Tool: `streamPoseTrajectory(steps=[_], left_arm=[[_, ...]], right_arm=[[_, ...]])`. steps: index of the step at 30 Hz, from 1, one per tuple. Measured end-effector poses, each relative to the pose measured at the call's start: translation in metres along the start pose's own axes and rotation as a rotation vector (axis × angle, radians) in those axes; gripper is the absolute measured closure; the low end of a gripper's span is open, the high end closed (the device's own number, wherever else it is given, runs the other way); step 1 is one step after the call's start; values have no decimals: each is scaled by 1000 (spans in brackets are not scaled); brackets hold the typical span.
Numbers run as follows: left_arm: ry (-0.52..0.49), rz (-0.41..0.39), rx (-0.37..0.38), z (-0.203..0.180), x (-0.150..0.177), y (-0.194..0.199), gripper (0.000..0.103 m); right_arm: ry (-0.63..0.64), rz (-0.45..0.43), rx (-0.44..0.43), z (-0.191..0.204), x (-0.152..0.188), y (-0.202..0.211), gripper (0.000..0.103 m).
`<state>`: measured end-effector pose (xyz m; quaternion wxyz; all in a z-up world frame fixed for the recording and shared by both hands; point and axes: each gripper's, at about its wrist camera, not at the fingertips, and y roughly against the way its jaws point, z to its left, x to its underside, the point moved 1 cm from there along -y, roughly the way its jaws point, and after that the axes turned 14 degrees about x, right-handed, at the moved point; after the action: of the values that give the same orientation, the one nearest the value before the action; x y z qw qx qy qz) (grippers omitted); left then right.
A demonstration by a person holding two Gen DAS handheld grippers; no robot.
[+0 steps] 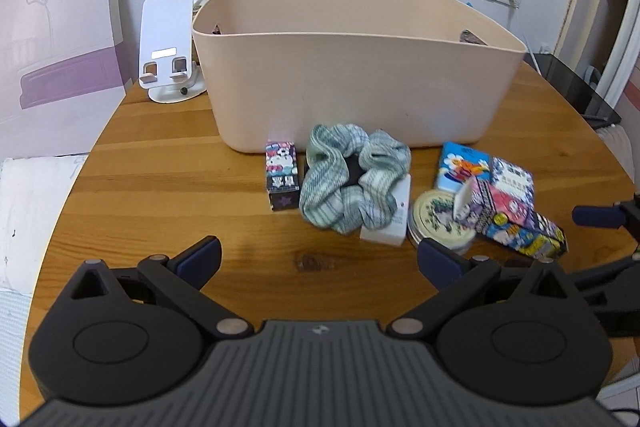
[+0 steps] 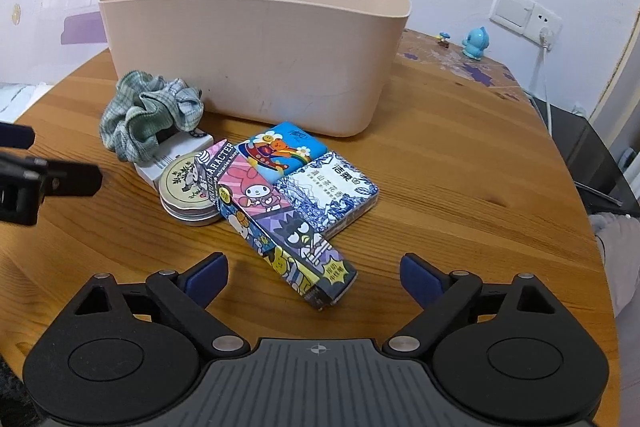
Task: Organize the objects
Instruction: 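Grasp the green scrunchie with the left gripper while the right grasps the long cartoon box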
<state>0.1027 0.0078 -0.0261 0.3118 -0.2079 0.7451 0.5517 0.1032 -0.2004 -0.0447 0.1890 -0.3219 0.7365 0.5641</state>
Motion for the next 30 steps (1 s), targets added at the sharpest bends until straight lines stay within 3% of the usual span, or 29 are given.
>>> streamPoseTrajectory(steps=[9,13,14,16,23,24,26,27,30], left_arm=[[22,-24,27,6,-19,-23,0],[19,-21,34,5,-24,-33,1],[16,-20,35,5,-25,-35,6],[9,-2,33,4,-25,-41,26],[20,10,58,6,-21,-45,62],[14,7,62,5,-21,-43,64],[0,-2,61,2,-19,-39,67],[-5,-6,61,1,-18,-36,72],[-5,-15,67,-1,-15,-29,75]], right_arm=[[0,18,-32,5,-7,-17,17],[-17,17,-66,2,-9,-18,29],[-21,19,-78,2,-9,-18,32],[-34,24,-105,0,-9,-18,38],[-53,31,-135,-7,-7,-17,62],[-54,34,-139,-9,-7,-16,64],[-71,45,-162,-13,-5,-14,79],[-81,50,-172,-16,-4,-13,81],[-100,61,-192,-21,1,-10,82]])
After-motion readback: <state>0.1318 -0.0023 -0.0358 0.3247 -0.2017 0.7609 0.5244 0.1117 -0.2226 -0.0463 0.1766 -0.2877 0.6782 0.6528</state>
